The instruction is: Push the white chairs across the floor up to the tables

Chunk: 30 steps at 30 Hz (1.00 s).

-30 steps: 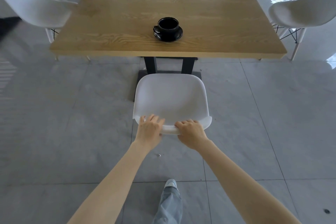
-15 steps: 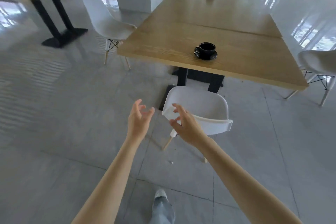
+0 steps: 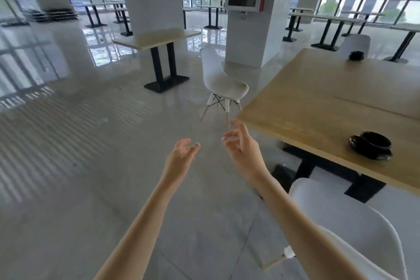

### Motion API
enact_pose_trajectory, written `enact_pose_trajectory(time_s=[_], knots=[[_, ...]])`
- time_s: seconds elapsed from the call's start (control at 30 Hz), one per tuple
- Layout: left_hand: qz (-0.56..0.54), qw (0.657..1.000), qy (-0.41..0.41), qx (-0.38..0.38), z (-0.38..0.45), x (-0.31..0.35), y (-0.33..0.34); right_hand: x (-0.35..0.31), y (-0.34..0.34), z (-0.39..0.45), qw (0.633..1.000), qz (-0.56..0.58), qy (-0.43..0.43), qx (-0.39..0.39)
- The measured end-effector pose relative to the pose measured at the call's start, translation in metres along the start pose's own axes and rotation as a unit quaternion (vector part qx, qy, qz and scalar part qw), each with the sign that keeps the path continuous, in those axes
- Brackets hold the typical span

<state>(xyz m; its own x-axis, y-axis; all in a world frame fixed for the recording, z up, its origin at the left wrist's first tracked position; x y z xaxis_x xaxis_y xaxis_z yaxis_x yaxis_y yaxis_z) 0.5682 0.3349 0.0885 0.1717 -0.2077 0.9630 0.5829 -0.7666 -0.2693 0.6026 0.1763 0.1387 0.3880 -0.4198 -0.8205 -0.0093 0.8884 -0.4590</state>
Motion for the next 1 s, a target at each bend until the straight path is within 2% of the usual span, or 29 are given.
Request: enact_pose_trajectory(time_s=[0.3,0.47,0.63,1.0], knots=[[-0.013,0.999,0.001,0.046,0.172,-0.002,-0.07,-0.004,0.148,0.134,0.999,0.013,0.027,-0.012],[-0.002,0.995,0.054,0.086,0.279,0.01,-0.09,-0.002,0.218,0.229,0.999,0.029,0.026,-0.013],[0.03,0.994,0.082,0.069,0.414,0.027,-0.093,0.006,0.293,0.35,0.999,0.039,0.0,-0.007],[0.068,0.997,0.011,0.044,0.711,0.016,-0.094,0.013,0.43,0.598,0.998,0.051,0.019,-0.031]])
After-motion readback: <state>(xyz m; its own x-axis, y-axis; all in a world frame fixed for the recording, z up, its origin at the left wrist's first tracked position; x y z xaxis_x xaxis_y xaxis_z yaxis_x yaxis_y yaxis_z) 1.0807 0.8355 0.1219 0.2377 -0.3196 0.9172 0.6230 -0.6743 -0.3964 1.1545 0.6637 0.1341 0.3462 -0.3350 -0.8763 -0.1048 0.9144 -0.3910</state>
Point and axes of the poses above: each hand's wrist, its own z-axis towards the middle knuckle, its own y-axis out of the palm, x = y × z, the point moved 2 cm from there along z, towards the middle knuckle, and after that the axes turned 10 degrees about x, right-handed, at the moved point
